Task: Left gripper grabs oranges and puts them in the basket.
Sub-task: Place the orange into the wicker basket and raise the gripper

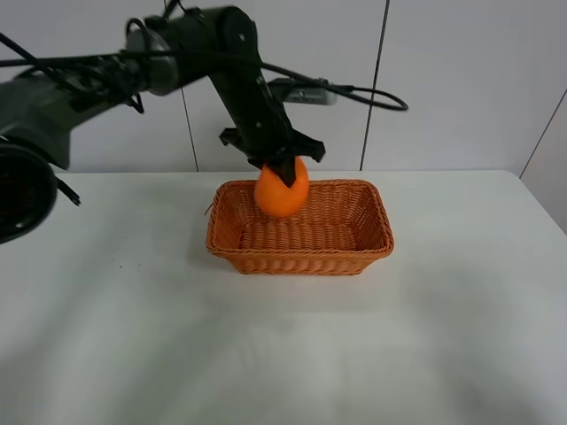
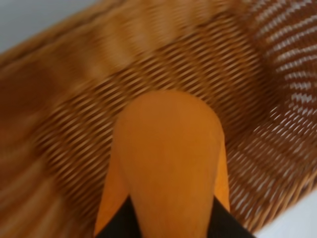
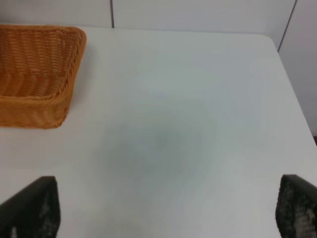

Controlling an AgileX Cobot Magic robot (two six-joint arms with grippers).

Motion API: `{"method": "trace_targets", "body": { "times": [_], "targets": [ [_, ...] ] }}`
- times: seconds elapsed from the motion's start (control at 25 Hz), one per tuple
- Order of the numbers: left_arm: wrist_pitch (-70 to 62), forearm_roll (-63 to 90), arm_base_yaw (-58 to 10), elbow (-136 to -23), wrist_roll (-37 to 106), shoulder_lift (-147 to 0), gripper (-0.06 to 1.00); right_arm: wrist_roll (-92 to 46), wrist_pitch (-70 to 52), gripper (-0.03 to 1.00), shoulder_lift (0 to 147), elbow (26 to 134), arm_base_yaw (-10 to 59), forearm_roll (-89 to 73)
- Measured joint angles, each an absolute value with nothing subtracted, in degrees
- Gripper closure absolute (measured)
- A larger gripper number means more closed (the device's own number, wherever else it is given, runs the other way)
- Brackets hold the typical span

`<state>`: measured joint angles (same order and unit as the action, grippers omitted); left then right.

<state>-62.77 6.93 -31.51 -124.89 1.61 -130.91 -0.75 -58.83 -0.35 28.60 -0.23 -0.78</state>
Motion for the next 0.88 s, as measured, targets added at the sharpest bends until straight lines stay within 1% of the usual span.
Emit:
{"method": "trace_targets", "body": {
  "times": [0.16, 0.4, 0.48, 0.52, 0.6, 0.68, 0.76, 0.88],
  "targets": [
    [-57.7, 7.2, -34.0, -124.9, 1.7, -136.0, 0.71, -0.8, -58.8, 0.27, -0.3, 28.6, -0.2, -0.8],
    [-56.1, 6.8, -34.0, -124.9, 1.8, -140.9, 0.71, -0.8, -58.8, 0.27, -0.3, 28.6, -0.2, -0.8],
    [-56.2, 6.9, -34.0, -124.9, 1.9, -141.2, 0.62, -0.8, -58.8, 0.27, -0.3, 28.6, -0.2, -0.8],
    [-56.2, 6.9, -34.0, -124.9, 1.9, -141.2, 0.53, -0.8, -58.8, 0.27, -0.3, 28.6, -0.2, -0.8],
    [-56.2, 6.9, -34.0, -124.9, 1.9, -141.2, 0.32, -0.8, -58.8, 0.27, -0.3, 28.6, -0.2, -0.8],
    [-56.5, 6.8, -34.0, -124.9, 1.9, -141.2, 0.19, -0.8, -58.8, 0.27, -0.3, 28.6, -0.2, -0.8],
    [-56.9, 6.8, -34.0, -124.9, 1.9, -141.2, 0.13, -0.8, -58.8, 0.27, -0.3, 28.6, -0.2, -0.8],
    [-58.2, 6.8, -34.0, -125.1, 1.9, -141.2, 0.10, -0.8, -58.8, 0.27, -0.3, 28.6, -0.2, -0.8]
  ]
}}
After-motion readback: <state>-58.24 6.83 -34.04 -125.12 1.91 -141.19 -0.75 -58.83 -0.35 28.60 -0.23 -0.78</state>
